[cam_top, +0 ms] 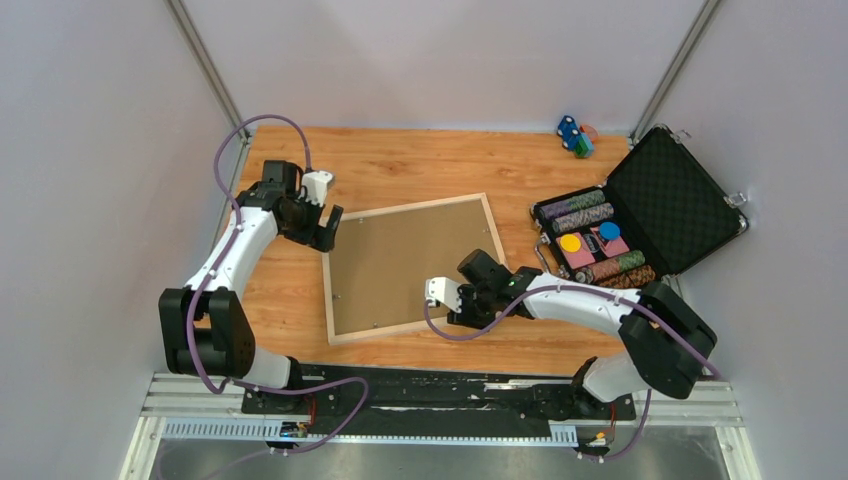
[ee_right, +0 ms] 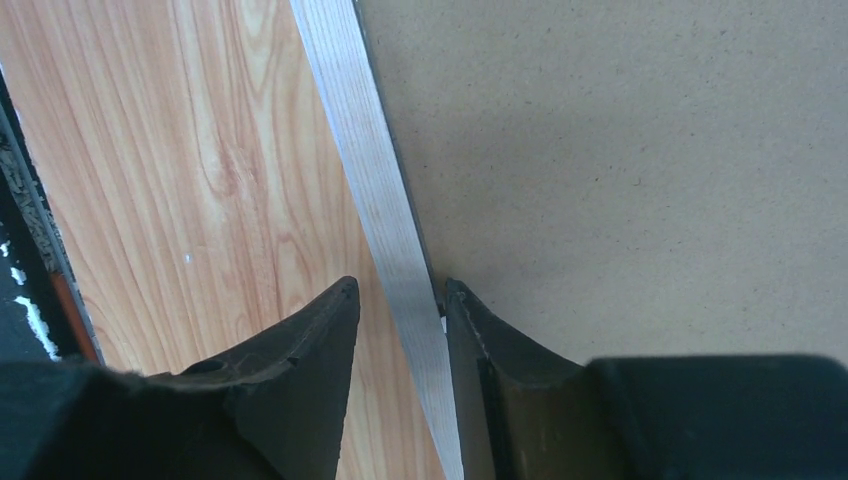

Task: Put the photo into the frame
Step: Turn over the photo frame at the center of the board.

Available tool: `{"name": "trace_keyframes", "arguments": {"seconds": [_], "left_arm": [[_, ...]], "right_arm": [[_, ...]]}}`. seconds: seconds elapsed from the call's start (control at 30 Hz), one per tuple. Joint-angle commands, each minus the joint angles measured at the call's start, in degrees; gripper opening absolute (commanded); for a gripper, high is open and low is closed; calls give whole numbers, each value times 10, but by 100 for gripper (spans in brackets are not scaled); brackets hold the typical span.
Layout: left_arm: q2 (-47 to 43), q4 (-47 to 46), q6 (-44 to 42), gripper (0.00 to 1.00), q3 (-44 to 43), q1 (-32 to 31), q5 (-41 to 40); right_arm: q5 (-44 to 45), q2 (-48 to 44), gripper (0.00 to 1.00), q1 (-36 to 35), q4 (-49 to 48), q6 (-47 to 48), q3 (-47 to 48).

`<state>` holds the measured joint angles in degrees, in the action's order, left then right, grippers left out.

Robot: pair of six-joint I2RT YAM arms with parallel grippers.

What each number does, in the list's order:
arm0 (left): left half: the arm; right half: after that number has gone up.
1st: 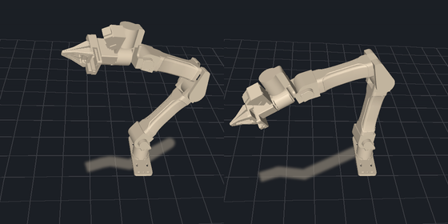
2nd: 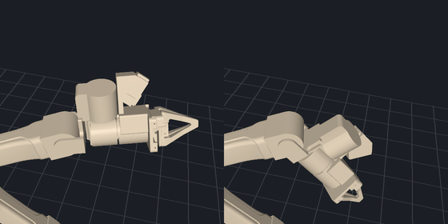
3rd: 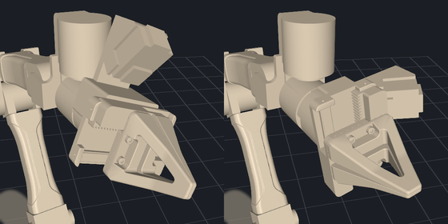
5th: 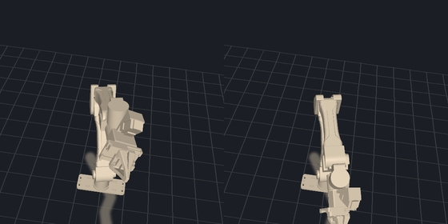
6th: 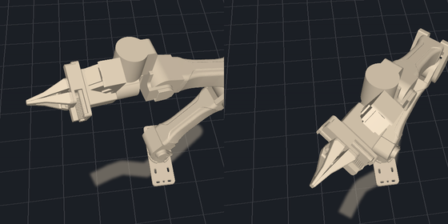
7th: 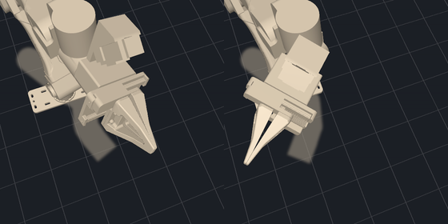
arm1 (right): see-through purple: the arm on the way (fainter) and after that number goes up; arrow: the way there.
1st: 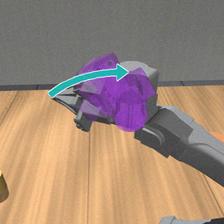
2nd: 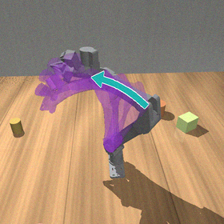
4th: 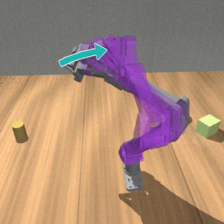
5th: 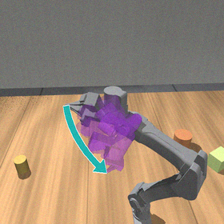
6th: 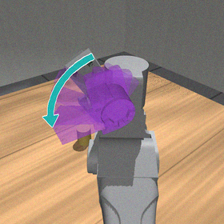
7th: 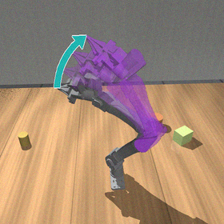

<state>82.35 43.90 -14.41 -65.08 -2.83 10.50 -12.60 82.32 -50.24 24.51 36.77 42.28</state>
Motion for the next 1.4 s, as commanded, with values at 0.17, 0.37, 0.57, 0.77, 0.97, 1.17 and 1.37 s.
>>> {"name": "trace_keyframes", "arguments": {"seconds": [0.17, 0.37, 0.57, 0.77, 0.97, 1.17, 1.37], "left_arm": [[-13, -10, 2, 100, 1, -1, 25], [-11, -9, 2, 100, -1, -1, 24], [-17, -5, -4, 100, -2, -1, 21], [-47, 4, -28, 100, 0, -1, 14], [-106, 51, -85, 100, 6, -1, 39], [-186, 78, -153, 100, 35, -2, 70], [-246, 91, -200, 100, 50, -2, 122]], "right_arm": [[10, 6, 32, -19, -29, 0, -4], [14, 20, 19, -32, -32, -10, -5], [30, 28, 0, -32, -29, -16, 3], [20, 19, 0, -28, -6, -47, 43], [-27, 43, 0, 6, 21, -97, 105], [-65, 70, 0, 25, 41, -126, 159], [-62, 105, 0, 32, 44, -140, 193]]}}
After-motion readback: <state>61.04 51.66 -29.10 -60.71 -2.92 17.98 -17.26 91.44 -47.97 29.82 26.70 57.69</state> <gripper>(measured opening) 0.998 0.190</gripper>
